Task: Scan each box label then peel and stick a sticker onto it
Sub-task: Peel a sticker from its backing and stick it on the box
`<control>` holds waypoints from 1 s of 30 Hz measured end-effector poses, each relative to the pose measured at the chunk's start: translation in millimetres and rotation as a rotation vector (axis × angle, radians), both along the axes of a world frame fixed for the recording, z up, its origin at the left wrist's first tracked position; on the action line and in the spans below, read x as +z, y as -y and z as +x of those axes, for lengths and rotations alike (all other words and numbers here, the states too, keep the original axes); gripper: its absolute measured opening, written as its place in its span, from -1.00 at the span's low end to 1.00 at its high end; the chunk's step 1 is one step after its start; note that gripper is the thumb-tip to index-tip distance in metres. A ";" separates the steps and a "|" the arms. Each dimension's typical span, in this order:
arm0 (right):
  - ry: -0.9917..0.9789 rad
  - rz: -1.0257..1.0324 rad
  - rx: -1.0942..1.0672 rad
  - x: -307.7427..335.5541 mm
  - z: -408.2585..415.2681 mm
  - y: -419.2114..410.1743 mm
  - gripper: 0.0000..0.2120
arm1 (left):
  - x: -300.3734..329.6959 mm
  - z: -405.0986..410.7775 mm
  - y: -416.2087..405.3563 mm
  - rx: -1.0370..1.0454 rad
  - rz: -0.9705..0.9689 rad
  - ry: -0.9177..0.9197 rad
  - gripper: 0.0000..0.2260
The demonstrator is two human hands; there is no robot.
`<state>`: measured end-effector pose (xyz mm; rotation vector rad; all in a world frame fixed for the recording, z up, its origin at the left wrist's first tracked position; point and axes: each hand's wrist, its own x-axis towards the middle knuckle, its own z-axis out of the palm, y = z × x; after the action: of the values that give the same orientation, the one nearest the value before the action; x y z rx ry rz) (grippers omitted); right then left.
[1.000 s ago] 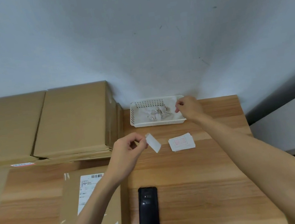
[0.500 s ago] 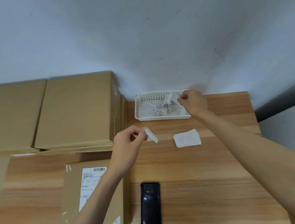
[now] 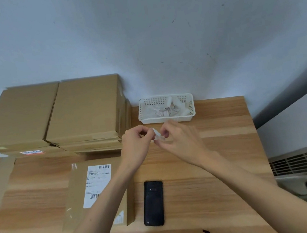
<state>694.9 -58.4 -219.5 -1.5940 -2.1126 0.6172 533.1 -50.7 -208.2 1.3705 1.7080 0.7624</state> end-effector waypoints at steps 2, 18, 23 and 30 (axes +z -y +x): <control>0.005 0.077 -0.002 -3.2 -4.0 7.8 -0.81 | 2.6 -0.7 9.8 -0.002 0.022 0.009 -0.82; -0.572 -0.323 -0.195 -13.8 -85.2 52.1 -0.90 | -35.3 -129.9 77.9 0.364 -0.200 0.274 -0.81; -0.563 -0.366 -0.207 -22.0 -124.7 70.0 -0.89 | -52.6 -174.3 90.0 0.342 -0.244 0.325 -0.90; -0.527 -0.456 -0.327 -61.7 -182.3 103.8 -0.86 | -85.8 -236.1 111.9 0.214 -0.256 0.253 -0.88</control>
<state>512.5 -162.3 -281.2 -1.7070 -1.3533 1.2976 297.1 -162.6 -294.0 0.8887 1.6982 0.7679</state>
